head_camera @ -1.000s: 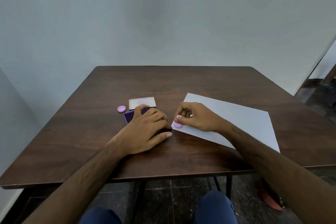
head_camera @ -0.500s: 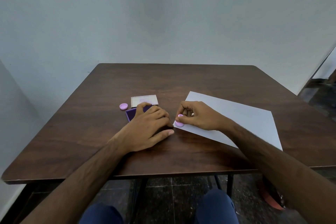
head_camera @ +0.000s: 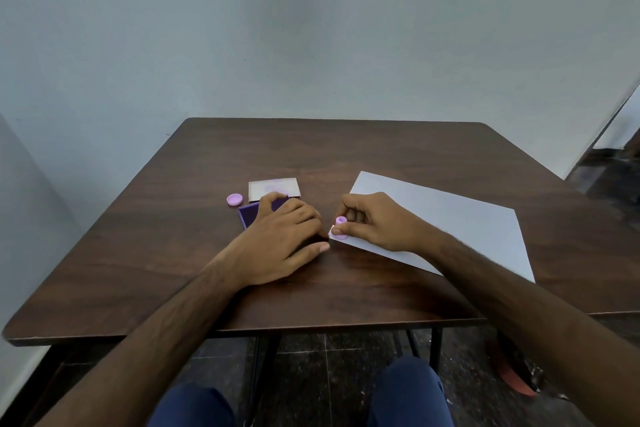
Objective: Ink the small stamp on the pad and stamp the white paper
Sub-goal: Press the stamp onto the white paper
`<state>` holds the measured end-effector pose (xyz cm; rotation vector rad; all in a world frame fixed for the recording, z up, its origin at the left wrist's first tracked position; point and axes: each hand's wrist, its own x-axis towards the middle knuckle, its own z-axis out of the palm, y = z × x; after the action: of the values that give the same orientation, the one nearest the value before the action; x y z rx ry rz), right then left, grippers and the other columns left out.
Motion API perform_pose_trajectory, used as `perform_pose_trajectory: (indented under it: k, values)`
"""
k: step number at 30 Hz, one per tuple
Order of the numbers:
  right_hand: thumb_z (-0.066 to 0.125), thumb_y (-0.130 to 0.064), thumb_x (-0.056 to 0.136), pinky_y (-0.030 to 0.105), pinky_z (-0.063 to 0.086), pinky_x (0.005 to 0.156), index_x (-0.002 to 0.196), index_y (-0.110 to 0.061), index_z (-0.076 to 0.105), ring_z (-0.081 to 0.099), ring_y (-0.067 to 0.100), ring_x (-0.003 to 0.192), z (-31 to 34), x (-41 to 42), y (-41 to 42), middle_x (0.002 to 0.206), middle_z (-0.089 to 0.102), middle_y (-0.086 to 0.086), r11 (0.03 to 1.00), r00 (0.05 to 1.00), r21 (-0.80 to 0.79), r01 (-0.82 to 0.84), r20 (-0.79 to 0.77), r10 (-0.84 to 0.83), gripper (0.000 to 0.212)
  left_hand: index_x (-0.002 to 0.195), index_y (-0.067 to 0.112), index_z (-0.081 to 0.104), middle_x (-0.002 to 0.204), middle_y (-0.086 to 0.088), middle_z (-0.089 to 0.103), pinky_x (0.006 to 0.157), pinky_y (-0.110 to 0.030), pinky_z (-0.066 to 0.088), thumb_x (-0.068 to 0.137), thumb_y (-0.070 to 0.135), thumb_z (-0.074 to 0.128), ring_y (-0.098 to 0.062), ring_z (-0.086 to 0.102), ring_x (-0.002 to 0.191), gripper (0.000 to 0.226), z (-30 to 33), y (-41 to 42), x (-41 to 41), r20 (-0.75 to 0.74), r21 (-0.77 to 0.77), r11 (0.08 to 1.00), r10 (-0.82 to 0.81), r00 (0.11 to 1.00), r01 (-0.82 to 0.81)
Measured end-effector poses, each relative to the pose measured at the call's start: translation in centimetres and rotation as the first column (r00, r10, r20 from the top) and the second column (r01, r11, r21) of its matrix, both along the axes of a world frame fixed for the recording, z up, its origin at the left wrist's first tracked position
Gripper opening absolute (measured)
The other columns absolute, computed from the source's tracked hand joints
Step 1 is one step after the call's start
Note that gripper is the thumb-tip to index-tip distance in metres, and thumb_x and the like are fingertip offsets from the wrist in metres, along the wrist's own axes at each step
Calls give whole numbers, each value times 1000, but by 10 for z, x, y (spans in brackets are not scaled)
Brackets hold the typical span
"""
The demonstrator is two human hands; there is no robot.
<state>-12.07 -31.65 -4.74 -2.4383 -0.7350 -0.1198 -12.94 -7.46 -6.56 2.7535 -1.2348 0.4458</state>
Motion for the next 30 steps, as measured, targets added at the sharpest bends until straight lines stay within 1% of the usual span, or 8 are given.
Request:
perform_pose_trajectory:
  k: [4,6,8,12,16,21,26,30]
  values:
    - [68,-29,94,16,33,55,77,-8,57,48,10,56,-4,-5,4,63,55,-9,1000,996,-16,19,90,-17,29,118,30,54,123,13,58,113,-44,21,100,39,39,-12,51,122,25,-2,0,-2,27,-81,997,6,1000,-4]
    - [67,-27,95,18,33,56,77,-11,55,47,8,57,-6,-8,6,65,55,-6,1000,994,-12,26,109,-24,26,133,30,48,129,13,57,112,-46,23,96,32,43,-12,49,124,38,0,0,-4,7,-120,993,1,1000,0]
    - [68,-28,94,17,34,56,80,-15,58,49,7,59,-7,-9,8,68,58,-4,999,993,-19,29,113,-26,22,141,33,43,132,13,55,111,-49,25,92,26,45,-11,47,125,50,2,0,-6,-2,-99,995,-12,1000,12]
    - [73,-32,89,14,37,56,83,-15,63,52,6,59,-10,-6,6,67,58,-9,998,992,-7,56,116,-55,21,143,36,45,135,14,53,110,-51,24,91,23,47,-12,46,128,54,3,0,-7,-6,-50,998,-29,1000,28]
    - [74,-33,88,13,39,57,78,-24,57,54,0,65,-13,-4,6,63,54,-14,998,991,14,56,120,-58,22,144,37,44,135,14,53,111,-52,23,91,24,48,-11,45,128,55,4,0,-6,-25,-50,998,-32,999,31]
    - [73,-32,90,14,37,55,70,-36,44,52,-1,62,-15,-5,7,60,50,-15,997,989,45,63,132,-68,35,140,33,43,133,16,54,114,-49,22,90,25,49,-10,47,126,51,1,0,-5,-62,-112,993,-45,997,38]
    - [72,-33,90,15,34,54,69,-36,41,49,3,58,-16,-6,7,59,49,-14,997,987,42,71,142,-77,38,120,29,53,128,14,55,111,-41,19,93,28,48,-11,47,125,28,-3,1,0,-16,-82,997,-14,1000,12]
    - [72,-33,90,14,35,55,69,-34,41,52,1,63,-20,-5,7,60,51,-13,995,985,60,74,154,-83,37,113,30,57,127,14,54,110,-42,19,94,30,45,-11,47,123,22,-3,0,0,-7,-59,998,-13,1000,12]
